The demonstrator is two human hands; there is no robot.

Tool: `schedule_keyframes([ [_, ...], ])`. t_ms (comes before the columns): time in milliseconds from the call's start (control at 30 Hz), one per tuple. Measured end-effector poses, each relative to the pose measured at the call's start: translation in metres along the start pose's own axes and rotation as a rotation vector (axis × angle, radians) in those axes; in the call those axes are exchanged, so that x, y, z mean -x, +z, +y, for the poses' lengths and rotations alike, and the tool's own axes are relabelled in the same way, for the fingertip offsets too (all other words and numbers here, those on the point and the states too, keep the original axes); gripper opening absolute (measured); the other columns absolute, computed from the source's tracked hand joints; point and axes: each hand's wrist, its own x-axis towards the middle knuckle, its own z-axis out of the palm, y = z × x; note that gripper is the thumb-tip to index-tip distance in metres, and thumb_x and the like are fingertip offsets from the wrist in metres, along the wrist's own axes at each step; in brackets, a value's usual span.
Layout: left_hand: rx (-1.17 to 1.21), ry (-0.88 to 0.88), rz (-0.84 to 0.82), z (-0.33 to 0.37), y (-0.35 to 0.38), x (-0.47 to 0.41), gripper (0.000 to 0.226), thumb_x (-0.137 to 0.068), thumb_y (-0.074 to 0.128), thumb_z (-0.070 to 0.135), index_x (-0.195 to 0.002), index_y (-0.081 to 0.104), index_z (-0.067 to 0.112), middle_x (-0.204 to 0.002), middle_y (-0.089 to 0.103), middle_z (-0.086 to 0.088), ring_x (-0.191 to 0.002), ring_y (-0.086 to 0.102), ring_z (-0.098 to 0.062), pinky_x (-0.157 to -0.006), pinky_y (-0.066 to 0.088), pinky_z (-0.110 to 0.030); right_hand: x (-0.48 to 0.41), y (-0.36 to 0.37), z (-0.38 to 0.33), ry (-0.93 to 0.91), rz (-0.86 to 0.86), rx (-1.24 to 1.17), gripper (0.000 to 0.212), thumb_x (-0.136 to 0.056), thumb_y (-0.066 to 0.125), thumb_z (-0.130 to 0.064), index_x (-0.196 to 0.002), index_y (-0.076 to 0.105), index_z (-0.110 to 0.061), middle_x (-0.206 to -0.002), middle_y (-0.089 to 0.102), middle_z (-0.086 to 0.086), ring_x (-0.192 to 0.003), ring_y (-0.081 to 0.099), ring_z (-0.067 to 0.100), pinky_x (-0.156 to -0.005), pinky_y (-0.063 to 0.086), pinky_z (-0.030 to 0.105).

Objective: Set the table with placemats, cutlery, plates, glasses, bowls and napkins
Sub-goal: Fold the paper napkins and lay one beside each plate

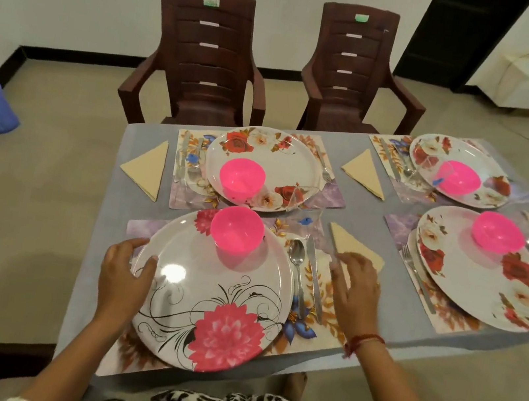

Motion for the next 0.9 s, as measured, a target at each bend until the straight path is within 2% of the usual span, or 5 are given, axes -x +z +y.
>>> schedule_keyframes([
  [133,0.112,0.017,-0.013,0.007,0.013,0.006,0.028,-0.088,0.063,0.012,-0.115,0.061,0.016,-0.118,0.051,-0.007,-0.109,0.052,-0.027,-0.087,0.044,-0.033,0.035,-0.005,-0.01,-0.043,-0.03,0.013,0.059,-0.092,0.03,-0.058,-0.096,0.068,-0.012,-0.1,0.06,0.007,-0.092,0.052,0.016,-0.076,0.04,0.024],
  [333,0.209,0.114,-0.023,0.028,0.028,0.006,0.032,-0.089,0.061,0.007,-0.12,0.057,0.013,-0.112,0.05,0.003,-0.106,0.05,-0.013,-0.087,0.046,-0.032,0.037,-0.019,-0.013,-0.083,0.046,-0.031,0.049,-0.093,0.04,-0.049,-0.089,0.07,-0.01,-0.092,0.061,0.005,-0.088,0.047,0.005,-0.079,0.034,0.003],
  [467,0.225,0.136,0.029,0.042,0.035,0.005,0.031,-0.089,0.06,0.004,-0.119,0.058,0.01,-0.113,0.052,0.0,-0.106,0.052,-0.015,-0.085,0.047,-0.032,0.019,-0.031,-0.008,-0.104,0.097,-0.054,0.031,-0.089,0.049,-0.031,-0.089,0.07,-0.008,-0.092,0.061,0.006,-0.09,0.047,0.006,-0.081,0.031,0.003],
  [733,0.156,0.076,0.16,0.087,0.075,0.027,0.031,-0.089,0.06,0.005,-0.119,0.056,0.012,-0.114,0.051,-0.004,-0.106,0.049,-0.016,-0.084,0.046,-0.036,-0.04,-0.052,0.056,-0.183,0.006,-0.199,0.034,-0.092,0.048,-0.038,-0.089,0.07,-0.012,-0.092,0.057,-0.001,-0.093,0.051,0.012,-0.081,0.04,0.021],
  [900,0.085,0.001,0.24,0.13,0.111,0.065,0.036,-0.089,0.062,0.009,-0.123,0.052,0.011,-0.116,0.047,-0.004,-0.104,0.047,-0.014,-0.087,0.046,-0.04,-0.074,-0.078,0.095,-0.218,-0.092,-0.316,0.035,-0.093,0.047,-0.038,-0.089,0.07,-0.012,-0.092,0.057,0.001,-0.094,0.049,0.007,-0.084,0.035,0.009],
])
